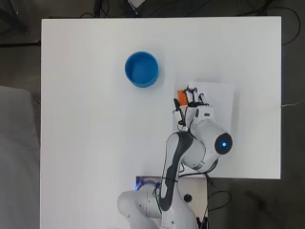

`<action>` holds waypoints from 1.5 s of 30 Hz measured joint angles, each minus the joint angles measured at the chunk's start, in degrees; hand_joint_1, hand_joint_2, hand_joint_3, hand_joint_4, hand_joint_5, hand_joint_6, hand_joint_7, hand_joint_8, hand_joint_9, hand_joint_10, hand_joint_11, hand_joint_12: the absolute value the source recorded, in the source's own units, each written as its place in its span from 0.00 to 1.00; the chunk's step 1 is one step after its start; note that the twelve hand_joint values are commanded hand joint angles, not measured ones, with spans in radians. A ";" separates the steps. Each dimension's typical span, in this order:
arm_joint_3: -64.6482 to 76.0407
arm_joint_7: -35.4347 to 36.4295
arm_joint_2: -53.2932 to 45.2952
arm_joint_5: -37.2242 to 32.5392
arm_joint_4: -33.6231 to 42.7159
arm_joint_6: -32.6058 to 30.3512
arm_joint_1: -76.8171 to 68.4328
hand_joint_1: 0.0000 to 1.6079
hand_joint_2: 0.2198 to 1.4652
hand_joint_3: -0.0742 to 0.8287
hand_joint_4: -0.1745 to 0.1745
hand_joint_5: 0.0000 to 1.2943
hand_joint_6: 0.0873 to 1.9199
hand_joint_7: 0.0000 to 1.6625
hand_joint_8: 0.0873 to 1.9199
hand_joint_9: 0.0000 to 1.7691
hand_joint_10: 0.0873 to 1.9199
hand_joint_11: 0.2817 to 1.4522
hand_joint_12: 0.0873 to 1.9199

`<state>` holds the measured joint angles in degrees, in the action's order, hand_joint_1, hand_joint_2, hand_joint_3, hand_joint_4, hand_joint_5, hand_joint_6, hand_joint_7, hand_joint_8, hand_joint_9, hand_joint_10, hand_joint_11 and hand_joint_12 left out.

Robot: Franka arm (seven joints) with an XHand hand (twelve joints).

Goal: Teleoperate dual arm-hand system to pick and place objects

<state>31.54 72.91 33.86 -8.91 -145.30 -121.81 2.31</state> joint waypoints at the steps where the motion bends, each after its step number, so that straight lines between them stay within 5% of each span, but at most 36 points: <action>1: -1.82 0.27 1.34 -0.24 0.47 0.38 0.04 0.57 0.80 0.08 1.00 0.59 0.69 0.58 1.00 0.69 1.00 0.52 0.94; 11: -18.98 -3.96 2.86 -3.02 9.36 6.21 -1.99 0.55 0.83 0.08 1.00 0.54 0.73 0.51 1.00 0.65 1.00 0.54 0.96; 18: -21.89 -11.78 -13.85 -3.79 21.80 7.81 -2.69 0.55 0.82 0.08 1.00 0.55 0.72 0.47 0.94 0.60 0.99 0.50 0.93; 23: -23.06 -6.84 -26.06 -7.87 25.84 8.82 -2.81 0.55 0.83 0.08 1.00 0.55 0.72 0.44 0.92 0.58 0.98 0.46 0.91; 25: -23.43 -2.41 -27.71 -9.15 25.82 8.74 -2.85 0.66 0.85 0.09 0.36 0.49 0.70 0.44 0.89 0.55 0.98 0.43 0.90; 26: -23.61 -0.70 -28.23 -9.32 25.49 8.37 -2.86 0.69 0.86 0.09 0.20 0.49 0.69 0.44 0.89 0.55 0.99 0.43 0.90; 28: -23.80 0.53 -29.41 -9.51 24.91 7.62 -3.03 0.61 0.84 0.08 0.70 0.53 0.72 0.47 0.96 0.60 1.00 0.50 0.93; 29: -23.50 0.02 -29.78 -9.12 24.83 7.41 -3.52 0.58 0.83 0.08 0.85 0.54 0.71 0.50 0.99 0.64 1.00 0.55 0.95; 31: -21.64 -1.90 -30.39 -7.59 24.52 6.55 -5.89 0.58 0.79 0.07 0.70 0.52 0.34 0.51 1.00 0.68 1.00 0.59 0.97; 35: -18.19 -2.63 -34.25 -7.71 24.56 5.65 -11.30 0.56 0.81 0.09 0.97 0.56 0.66 0.51 1.00 0.69 1.00 0.62 0.98; 37: -18.46 -2.49 -37.90 -8.35 24.62 5.05 -11.39 0.67 0.84 0.09 0.35 0.51 0.66 0.47 0.90 0.54 0.94 0.40 0.85; 39: -18.68 -2.59 -41.62 -9.02 24.77 4.53 -10.20 0.71 0.85 0.08 0.08 0.49 0.66 0.46 0.85 0.47 0.91 0.30 0.79; 40: -18.57 -2.66 -43.22 -9.34 24.89 4.35 -9.60 0.62 0.82 0.08 0.26 0.46 0.53 0.42 0.75 0.44 0.83 0.26 0.69; 42: -18.51 -3.06 -45.69 -9.91 25.30 4.11 -8.99 0.26 0.62 0.06 0.43 0.16 0.14 0.14 0.24 0.18 0.33 0.13 0.26; 43: -18.66 -3.88 -46.47 -9.96 25.91 4.22 -8.87 0.15 0.56 0.07 0.48 0.08 0.05 0.07 0.10 0.10 0.17 0.11 0.13; 45: -19.01 -7.68 -47.43 -8.67 27.70 5.44 -8.82 0.04 0.55 0.08 0.53 0.02 0.00 0.02 0.00 0.05 0.02 0.11 0.00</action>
<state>12.53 65.23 -13.58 -17.58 -117.60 -116.37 -6.51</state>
